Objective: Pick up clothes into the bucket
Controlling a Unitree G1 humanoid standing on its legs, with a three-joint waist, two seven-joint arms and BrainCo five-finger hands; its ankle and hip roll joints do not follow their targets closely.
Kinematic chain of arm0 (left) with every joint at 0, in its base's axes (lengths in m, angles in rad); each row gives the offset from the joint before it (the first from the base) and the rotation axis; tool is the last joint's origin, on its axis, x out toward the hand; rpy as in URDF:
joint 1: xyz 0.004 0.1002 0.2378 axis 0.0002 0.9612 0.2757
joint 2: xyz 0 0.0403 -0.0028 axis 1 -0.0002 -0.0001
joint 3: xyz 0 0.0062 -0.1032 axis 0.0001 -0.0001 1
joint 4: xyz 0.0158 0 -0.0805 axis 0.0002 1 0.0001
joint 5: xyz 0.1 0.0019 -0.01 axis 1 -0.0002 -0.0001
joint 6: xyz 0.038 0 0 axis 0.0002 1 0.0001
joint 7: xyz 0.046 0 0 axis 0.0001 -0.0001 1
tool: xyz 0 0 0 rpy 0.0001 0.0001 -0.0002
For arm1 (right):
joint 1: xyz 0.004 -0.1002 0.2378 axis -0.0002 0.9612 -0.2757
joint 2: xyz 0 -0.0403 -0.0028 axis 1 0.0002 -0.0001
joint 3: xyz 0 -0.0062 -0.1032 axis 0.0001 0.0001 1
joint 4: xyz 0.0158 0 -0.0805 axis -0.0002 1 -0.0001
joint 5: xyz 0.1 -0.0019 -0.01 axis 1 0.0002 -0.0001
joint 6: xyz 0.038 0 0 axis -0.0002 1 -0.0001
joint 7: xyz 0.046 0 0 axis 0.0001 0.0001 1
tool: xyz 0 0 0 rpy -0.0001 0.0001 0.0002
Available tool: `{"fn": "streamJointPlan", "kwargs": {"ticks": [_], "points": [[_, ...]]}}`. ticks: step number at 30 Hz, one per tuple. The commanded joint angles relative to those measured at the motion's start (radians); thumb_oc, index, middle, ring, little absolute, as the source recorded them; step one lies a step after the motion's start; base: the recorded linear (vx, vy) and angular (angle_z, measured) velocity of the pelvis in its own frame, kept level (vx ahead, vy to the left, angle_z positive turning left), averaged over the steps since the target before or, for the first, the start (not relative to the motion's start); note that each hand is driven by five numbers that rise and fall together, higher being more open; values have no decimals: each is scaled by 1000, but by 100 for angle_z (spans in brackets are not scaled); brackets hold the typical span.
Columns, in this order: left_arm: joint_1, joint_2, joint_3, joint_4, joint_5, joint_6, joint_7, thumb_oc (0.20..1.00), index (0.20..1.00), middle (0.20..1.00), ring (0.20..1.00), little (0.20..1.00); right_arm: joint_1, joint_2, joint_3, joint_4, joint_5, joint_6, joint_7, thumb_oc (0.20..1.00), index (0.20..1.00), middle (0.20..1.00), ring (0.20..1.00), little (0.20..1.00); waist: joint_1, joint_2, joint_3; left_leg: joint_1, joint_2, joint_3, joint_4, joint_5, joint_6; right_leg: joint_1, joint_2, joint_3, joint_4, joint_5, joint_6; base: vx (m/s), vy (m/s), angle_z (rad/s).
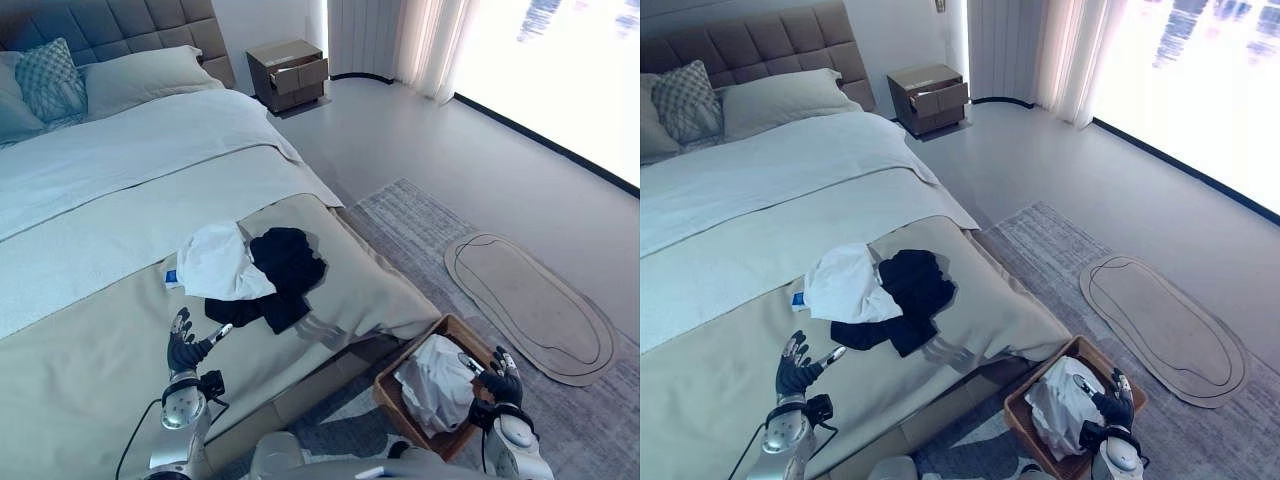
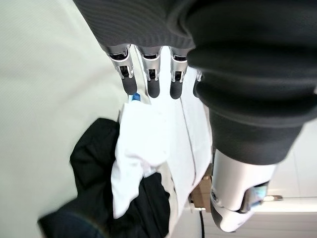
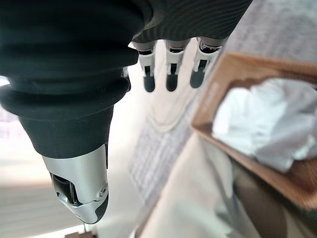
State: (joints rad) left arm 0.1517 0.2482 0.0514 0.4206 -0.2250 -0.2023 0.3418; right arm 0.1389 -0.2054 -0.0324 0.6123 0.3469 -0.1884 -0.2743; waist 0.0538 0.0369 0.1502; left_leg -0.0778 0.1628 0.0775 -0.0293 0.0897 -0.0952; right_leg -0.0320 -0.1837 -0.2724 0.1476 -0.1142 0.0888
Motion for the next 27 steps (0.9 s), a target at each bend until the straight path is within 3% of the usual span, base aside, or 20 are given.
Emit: {"fn": "streamJointPlan", "kwargs": {"ticks": [1,5,8,9,16,17,25,27], "points": [[-48,53,1,-42,63,-40,37,1000,1000,1000,1000,1000,-61,-11,2,-35,10,-22,-11,1000,1000,1000,1000,1000,7,-25,21,-111,24,2,51,71,-39,157,-49,11,-123,59,76,145,253,-34],[-169,130,-28,28,141,-33,125,1000,1000,1000,1000,1000,-163,-19,72,-28,-9,-24,-23,1000,1000,1000,1000,1000,14,-57,57,-217,1,49,126,34,-11,42,-98,58,-129,113,102,-17,140,-17],[-262,175,-49,73,193,-21,177,1000,1000,1000,1000,1000,-215,-25,95,-34,-8,-31,-33,1000,1000,1000,1000,1000,10,-72,78,-280,-4,65,151,27,-2,-29,-104,74,-132,141,106,-114,148,-43],[-358,214,-74,133,225,0,216,1000,1000,1000,1000,1000,-251,-33,126,-33,-10,-38,-43,1000,1000,1000,1000,1000,-5,-85,103,-326,-5,74,172,21,4,-76,-108,84,-136,164,109,-42,95,-43],[-586,348,-96,282,300,46,336,1000,1000,1000,1000,1000,-279,-53,161,-29,-31,-49,-65,1000,1000,1000,1000,1000,-50,-112,170,-443,0,81,244,-4,11,-176,-112,95,-136,206,122,-42,95,-21],[-650,405,-98,317,311,65,372,1000,1000,1000,1000,1000,-275,-61,163,-23,-33,-54,-74,1000,1000,1000,1000,1000,-66,-122,192,-482,6,82,259,-7,11,-212,-115,94,-136,226,131,-35,37,-11],[-799,537,-152,429,388,133,423,1000,1000,1000,1000,1000,-280,-69,173,2,-17,-73,-80,1000,1000,1000,1000,1000,-83,-144,239,-591,12,71,315,-18,12,-282,-115,79,-144,262,145,-3,15,-2],[-834,570,-168,480,416,168,439,1000,1000,1000,1000,1000,-279,-71,185,0,-8,-84,-82,1000,1000,1000,1000,1000,-84,-152,247,-612,18,61,350,-60,4,-283,-106,80,-151,260,155,66,2,-3]]}}
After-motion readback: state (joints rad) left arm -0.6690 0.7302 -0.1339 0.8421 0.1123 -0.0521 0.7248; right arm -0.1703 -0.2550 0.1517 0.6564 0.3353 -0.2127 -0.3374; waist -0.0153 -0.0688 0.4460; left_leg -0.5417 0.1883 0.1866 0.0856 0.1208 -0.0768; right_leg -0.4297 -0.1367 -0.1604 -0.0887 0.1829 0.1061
